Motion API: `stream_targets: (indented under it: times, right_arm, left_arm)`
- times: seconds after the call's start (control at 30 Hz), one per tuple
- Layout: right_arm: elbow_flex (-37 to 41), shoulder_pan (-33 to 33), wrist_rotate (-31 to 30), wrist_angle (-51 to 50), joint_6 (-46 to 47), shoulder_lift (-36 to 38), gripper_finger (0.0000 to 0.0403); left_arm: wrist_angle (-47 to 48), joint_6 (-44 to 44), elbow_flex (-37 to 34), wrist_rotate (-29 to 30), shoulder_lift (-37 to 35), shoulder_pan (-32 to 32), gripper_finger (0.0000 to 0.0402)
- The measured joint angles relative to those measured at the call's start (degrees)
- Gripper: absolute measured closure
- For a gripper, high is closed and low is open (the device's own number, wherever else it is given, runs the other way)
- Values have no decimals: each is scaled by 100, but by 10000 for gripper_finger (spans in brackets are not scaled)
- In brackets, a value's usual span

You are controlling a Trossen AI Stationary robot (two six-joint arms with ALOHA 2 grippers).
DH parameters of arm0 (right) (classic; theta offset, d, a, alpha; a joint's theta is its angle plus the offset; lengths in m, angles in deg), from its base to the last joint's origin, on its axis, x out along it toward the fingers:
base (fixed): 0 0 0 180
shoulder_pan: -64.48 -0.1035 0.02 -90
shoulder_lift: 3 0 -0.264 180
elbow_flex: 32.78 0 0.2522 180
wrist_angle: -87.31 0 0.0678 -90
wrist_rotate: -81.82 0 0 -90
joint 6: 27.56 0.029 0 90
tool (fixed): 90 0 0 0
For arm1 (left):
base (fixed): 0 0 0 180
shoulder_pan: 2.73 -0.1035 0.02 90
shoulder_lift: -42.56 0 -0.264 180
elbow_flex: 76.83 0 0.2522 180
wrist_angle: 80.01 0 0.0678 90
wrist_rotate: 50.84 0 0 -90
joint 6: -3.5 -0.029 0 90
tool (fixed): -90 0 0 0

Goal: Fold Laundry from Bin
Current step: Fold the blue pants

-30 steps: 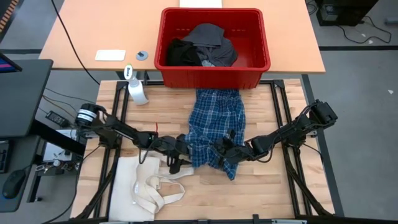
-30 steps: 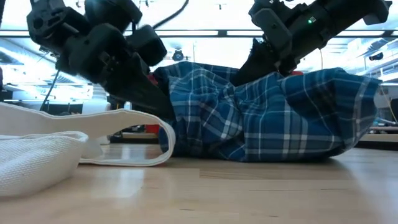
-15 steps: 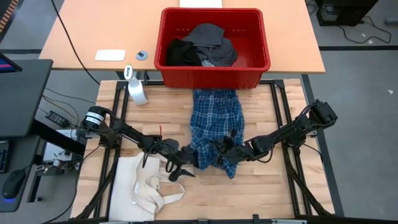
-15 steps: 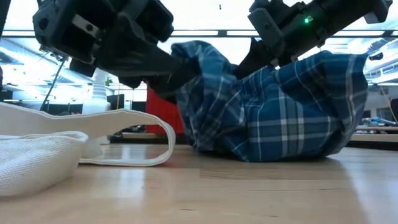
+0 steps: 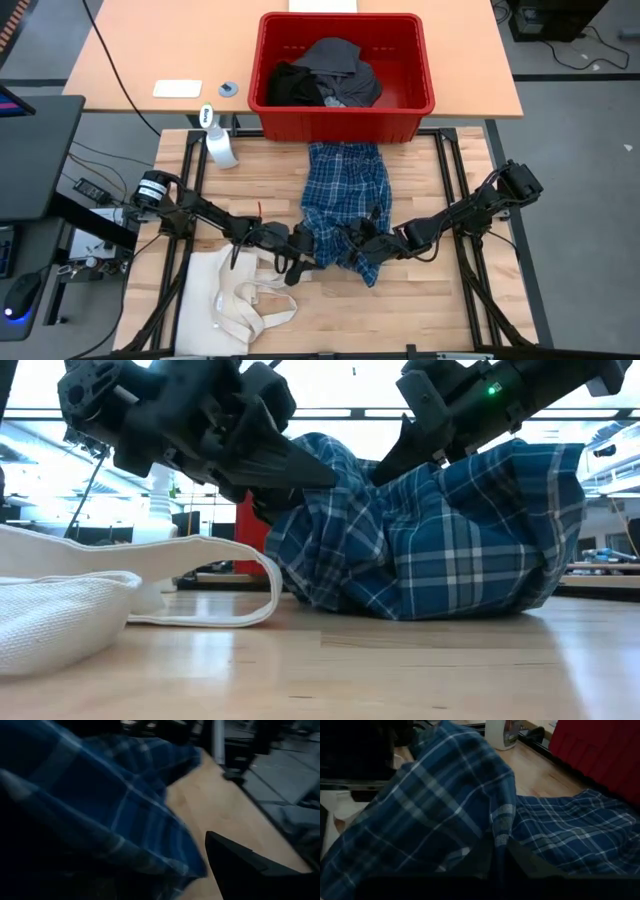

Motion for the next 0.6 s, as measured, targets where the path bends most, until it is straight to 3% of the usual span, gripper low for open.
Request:
stream_targets:
  times: [0.17, 0.37, 0.5, 0.6]
  right_arm:
    - [0, -51, 160, 85, -428, 0, 360]
    - [0, -264, 471, -8, -1155, 180, 340]
    - [0, -472, 383, -648, -1406, 645, 311]
    - [0, -668, 133, -1315, -1106, 1304, 284]
  left_arm:
    - [165, -274, 0, 422, 0, -82, 229]
    - [211, -711, -2, 265, -5, -219, 380]
    - [396, -953, -7, -243, -254, -237, 386]
    - [926, -1371, -13, -341, -668, -214, 387]
